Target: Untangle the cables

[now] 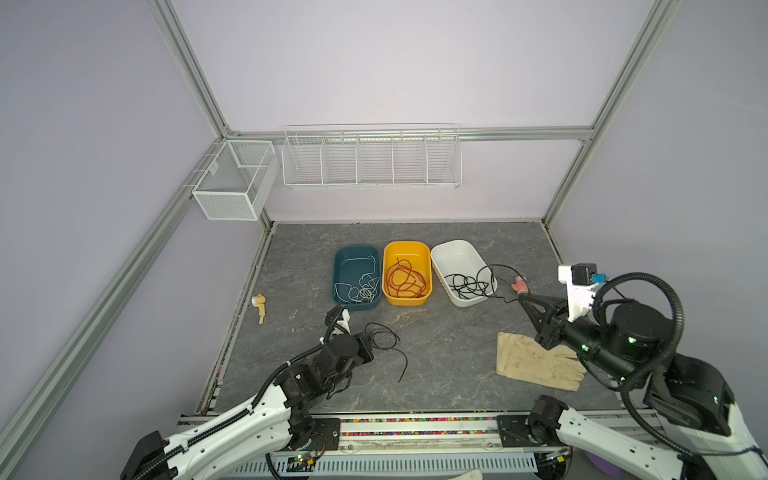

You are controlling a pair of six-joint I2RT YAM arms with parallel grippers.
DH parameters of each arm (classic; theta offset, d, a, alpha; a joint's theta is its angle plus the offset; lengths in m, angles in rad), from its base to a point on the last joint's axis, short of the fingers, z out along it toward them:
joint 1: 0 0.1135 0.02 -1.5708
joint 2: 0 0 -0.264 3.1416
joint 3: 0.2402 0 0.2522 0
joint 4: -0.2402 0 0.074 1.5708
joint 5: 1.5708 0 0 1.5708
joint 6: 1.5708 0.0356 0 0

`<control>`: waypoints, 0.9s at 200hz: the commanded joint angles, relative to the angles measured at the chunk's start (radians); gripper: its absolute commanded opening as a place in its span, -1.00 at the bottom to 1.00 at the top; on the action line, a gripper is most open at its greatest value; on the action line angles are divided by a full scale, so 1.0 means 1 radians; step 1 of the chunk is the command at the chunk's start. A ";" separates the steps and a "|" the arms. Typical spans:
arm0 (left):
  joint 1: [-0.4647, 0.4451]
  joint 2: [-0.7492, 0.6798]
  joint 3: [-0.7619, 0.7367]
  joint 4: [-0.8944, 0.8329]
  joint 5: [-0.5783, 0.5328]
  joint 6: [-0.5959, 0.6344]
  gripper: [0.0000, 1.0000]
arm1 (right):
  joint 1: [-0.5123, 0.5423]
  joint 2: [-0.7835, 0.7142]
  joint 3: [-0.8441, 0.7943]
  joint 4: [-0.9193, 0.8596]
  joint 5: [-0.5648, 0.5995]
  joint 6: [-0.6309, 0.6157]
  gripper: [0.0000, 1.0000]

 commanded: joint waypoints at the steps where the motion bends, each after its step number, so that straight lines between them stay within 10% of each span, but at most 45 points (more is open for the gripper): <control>1: 0.005 0.007 0.028 -0.047 -0.013 0.091 -1.00 | 0.003 0.000 -0.012 0.002 0.024 -0.019 -0.87; 180: 0.002 0.116 0.081 -0.052 0.025 0.255 -1.00 | -0.059 0.161 0.011 -0.055 0.184 -0.079 -0.87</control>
